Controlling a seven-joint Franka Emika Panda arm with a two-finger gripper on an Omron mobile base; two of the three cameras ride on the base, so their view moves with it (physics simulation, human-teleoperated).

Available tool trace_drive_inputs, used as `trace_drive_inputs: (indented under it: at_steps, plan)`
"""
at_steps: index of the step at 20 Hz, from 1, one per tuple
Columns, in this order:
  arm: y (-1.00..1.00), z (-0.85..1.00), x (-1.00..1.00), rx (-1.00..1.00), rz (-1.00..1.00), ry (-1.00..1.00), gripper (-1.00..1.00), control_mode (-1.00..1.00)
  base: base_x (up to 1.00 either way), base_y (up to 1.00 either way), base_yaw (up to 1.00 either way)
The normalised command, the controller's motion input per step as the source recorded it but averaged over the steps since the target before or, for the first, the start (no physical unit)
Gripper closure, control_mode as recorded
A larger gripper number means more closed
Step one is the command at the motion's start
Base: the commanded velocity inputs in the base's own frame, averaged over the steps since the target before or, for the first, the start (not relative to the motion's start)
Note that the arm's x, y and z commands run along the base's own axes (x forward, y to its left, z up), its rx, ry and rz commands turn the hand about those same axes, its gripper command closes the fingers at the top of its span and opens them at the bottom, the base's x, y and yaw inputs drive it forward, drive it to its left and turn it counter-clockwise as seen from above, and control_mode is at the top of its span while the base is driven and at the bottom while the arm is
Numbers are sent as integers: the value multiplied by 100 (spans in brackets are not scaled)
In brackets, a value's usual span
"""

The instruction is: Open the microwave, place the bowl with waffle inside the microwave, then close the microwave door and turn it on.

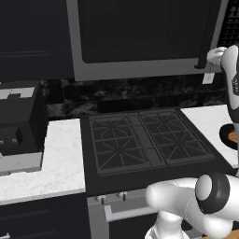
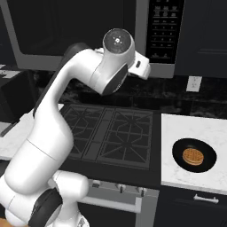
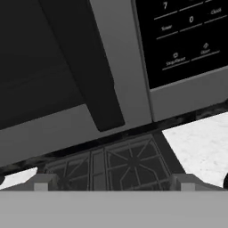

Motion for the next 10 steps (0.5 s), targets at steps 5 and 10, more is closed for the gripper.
trace_drive_inputs:
  at_steps: [5, 10]
  plan:
    - [-2, 10, 0, 5, -6, -16, -100, -100, 0, 0, 0]
    - [2, 13, 0, 1, -2, -16, -100, -100, 0, 0, 0]
